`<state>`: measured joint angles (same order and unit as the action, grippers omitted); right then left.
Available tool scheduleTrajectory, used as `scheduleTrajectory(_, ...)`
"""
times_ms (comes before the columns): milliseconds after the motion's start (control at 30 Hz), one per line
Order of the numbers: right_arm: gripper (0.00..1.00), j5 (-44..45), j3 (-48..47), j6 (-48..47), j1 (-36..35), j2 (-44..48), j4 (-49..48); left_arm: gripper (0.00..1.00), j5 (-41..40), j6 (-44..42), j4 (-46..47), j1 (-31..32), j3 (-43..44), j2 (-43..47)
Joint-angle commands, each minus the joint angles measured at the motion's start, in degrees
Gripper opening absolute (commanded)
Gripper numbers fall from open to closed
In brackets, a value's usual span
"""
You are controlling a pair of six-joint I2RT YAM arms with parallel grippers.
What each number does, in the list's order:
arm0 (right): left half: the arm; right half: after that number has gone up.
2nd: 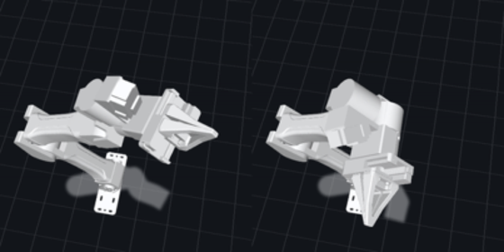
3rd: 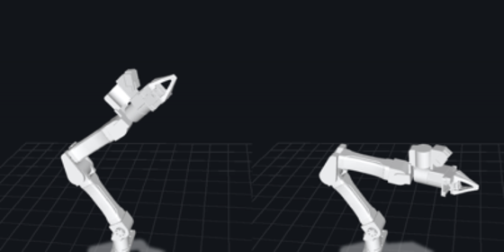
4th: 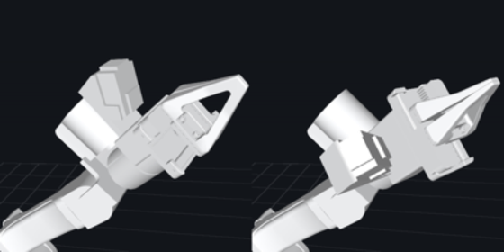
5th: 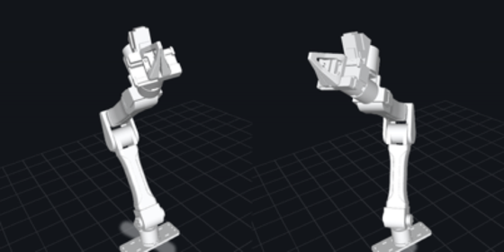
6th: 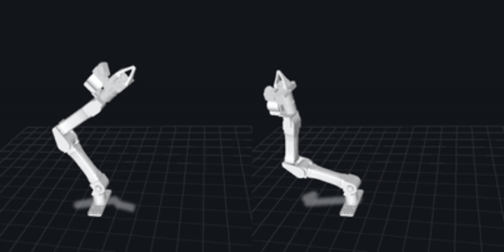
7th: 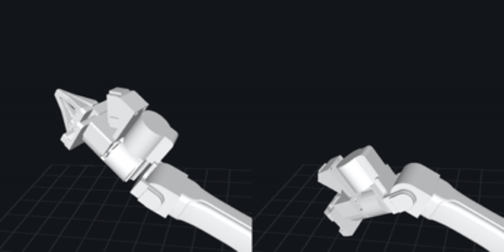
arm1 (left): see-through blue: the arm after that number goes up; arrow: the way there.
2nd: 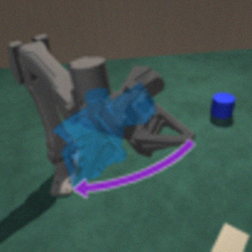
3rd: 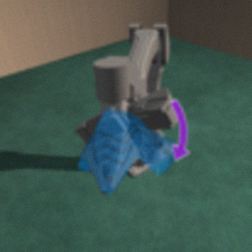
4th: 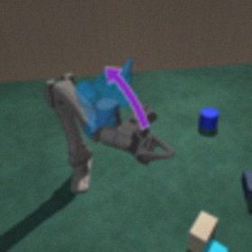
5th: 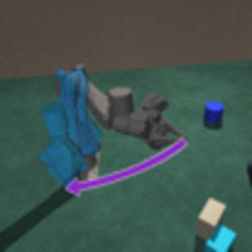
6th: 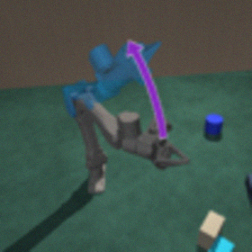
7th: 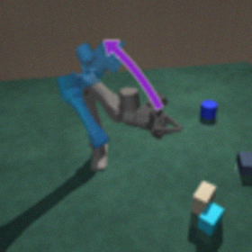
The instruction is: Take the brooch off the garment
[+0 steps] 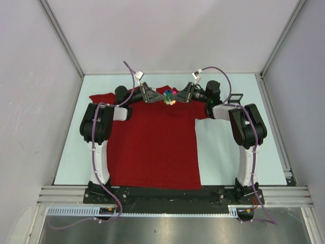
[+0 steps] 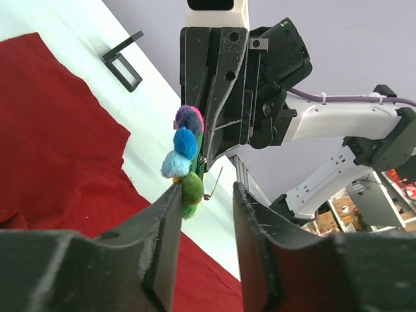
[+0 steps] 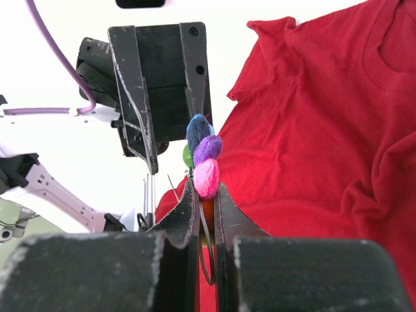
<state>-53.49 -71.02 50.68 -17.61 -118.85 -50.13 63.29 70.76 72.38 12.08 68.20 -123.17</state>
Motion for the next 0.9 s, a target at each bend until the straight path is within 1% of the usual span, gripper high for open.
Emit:
scheduleTrajectory(0, 0.00, -0.4, 0.4, 2.1, 0.3, 1.1, -5.1, 0.46, -0.4, -3.9, 5.1, 0.0, 0.7, 0.8)
scheduleTrajectory(33, 0.00, -0.5, 0.4, 2.3, 0.2, 1.1, -5.2, 0.51, -0.9, -5.4, 3.0, 0.1, 0.6, 1.3)
scheduleTrajectory(67, 0.00, -0.5, 0.4, 2.2, 0.1, 1.1, -5.3, 0.52, -1.0, -8.2, -0.7, 0.2, 0.7, 1.8)
scheduleTrajectory(133, 0.00, -0.4, 0.4, 2.2, -0.1, 1.0, -5.3, 0.52, -1.1, -9.6, -2.4, 0.8, 1.0, 2.1)
scheduleTrajectory(167, 0.00, -0.4, 0.4, 2.1, -0.2, 1.0, -5.4, 0.50, -1.1, -9.4, -2.2, 1.1, 1.2, 2.1)
scheduleTrajectory(200, 0.00, -0.3, 0.4, 2.1, -0.2, 1.0, -5.5, 0.44, -1.0, -9.3, -2.2, 1.3, 1.4, 2.1)
scheduleTrajectory(267, 0.00, -0.4, 0.4, 2.1, -0.2, 1.0, -5.5, 0.37, -1.1, -9.7, -2.9, 1.8, 1.9, 1.9)
scheduleTrajectory(300, 0.00, -0.4, 0.4, 2.1, -0.2, 0.9, -5.5, 0.32, -1.0, -9.7, -3.2, 1.9, 2.0, 1.7)
scheduleTrajectory(367, 0.00, -0.4, 0.4, 2.1, -0.3, 1.0, -5.5, 0.27, -1.1, -9.7, -3.4, 2.0, 2.2, 1.6)
scheduleTrajectory(433, 0.01, -0.4, 0.4, 2.1, -0.4, 1.0, -5.5, 0.17, -1.5, -9.8, -3.6, 2.0, 2.1, 1.7)
scheduleTrajectory(533, 0.03, -0.3, 0.4, 1.7, -0.6, 1.0, -5.2, 0.13, -2.0, -10.1, -3.9, 2.2, 1.9, 2.0)
scheduleTrajectory(567, 0.05, -0.2, 0.4, 1.4, -0.8, 1.1, -5.0, 0.08, -2.5, -10.1, -4.3, 2.3, 2.0, 1.9)
scheduleTrajectory(633, 0.08, 0.0, 0.4, 0.9, -0.8, 1.1, -4.5, 0.04, -2.8, -10.1, -5.0, 2.4, 2.1, 1.8)
scheduleTrajectory(667, 0.09, 0.0, 0.4, 0.7, -0.9, 1.1, -4.0, 0.00, -3.3, -10.1, -5.4, 2.4, 2.2, 1.7)
scheduleTrajectory(867, 0.16, 0.1, 0.3, -0.4, -0.9, 1.1, -2.9, 0.01, -4.5, -10.1, -7.3, 2.4, 2.5, 1.4)
